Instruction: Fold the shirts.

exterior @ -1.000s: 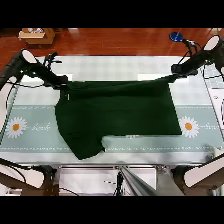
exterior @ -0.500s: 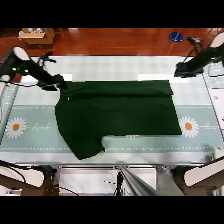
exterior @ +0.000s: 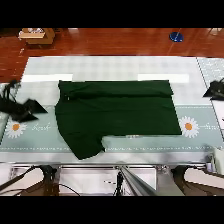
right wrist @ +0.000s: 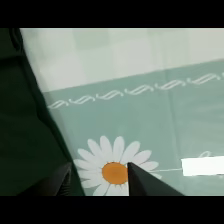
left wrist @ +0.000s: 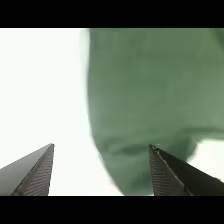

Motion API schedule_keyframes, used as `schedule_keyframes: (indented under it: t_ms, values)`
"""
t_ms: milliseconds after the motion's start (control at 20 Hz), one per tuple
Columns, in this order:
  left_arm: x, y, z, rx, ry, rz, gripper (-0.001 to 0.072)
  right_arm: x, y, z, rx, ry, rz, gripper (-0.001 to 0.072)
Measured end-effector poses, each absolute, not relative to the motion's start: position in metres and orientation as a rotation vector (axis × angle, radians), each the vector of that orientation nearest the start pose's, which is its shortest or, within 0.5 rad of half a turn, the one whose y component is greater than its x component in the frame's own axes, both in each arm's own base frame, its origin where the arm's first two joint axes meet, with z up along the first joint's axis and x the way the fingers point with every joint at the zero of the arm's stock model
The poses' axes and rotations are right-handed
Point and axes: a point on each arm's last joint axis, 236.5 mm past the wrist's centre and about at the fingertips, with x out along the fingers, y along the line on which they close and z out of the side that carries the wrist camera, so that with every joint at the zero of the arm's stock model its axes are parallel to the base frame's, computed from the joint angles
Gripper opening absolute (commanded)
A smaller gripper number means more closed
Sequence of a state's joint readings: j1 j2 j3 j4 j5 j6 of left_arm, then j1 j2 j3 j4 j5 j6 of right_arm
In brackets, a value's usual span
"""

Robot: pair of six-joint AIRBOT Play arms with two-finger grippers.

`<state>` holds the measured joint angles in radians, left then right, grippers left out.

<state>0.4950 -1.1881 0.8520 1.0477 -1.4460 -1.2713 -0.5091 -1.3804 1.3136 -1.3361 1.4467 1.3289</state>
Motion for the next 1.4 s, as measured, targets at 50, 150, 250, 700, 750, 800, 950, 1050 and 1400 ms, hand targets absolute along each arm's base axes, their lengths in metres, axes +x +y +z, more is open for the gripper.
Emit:
schedule_keyframes:
  t_ms: [50, 150, 250, 700, 750, 800, 950, 1050, 1400]
  values:
    - [0.249, -0.004, -0.033, -0.729, 1.492, -0.200, 0.0671, 0.327, -0.119, 0.007, 0.400, 1.414, -0.060, 0.0401]
    - [0.224, -0.021, -0.046, -0.787, 1.483, -0.197, 0.0670, 0.314, -0.110, -0.004, 0.435, 1.401, -0.053, 0.0402]
    - [0.203, -0.035, -0.058, -0.832, 1.496, -0.193, 0.0667, 0.307, -0.101, -0.010, 0.466, 1.386, -0.043, 0.0401]
    - [0.183, -0.062, -0.089, -0.818, 1.526, -0.159, 0.0583, 0.305, -0.088, -0.008, 0.508, 1.337, -0.022, 0.0399]
    - [0.185, -0.065, -0.092, -0.800, 1.524, -0.157, 0.0530, 0.305, -0.088, -0.006, 0.505, 1.334, -0.022, 0.0399]
    - [0.185, -0.069, -0.094, -0.781, 1.528, -0.161, 0.0510, 0.305, -0.088, -0.005, 0.503, 1.329, -0.022, 0.0399]
    - [0.186, -0.088, -0.098, -0.741, 1.547, -0.195, 0.0484, 0.302, -0.090, -0.002, 0.485, 1.325, -0.030, 0.0399]
    - [0.188, -0.098, -0.104, -0.731, 1.561, -0.195, 0.0255, 0.301, -0.092, 0.000, 0.472, 1.324, -0.040, 0.0400]
    - [0.187, -0.111, -0.121, -0.720, 1.608, -0.180, 0.0021, 0.288, -0.098, 0.002, 0.442, 1.342, -0.074, 0.0478]
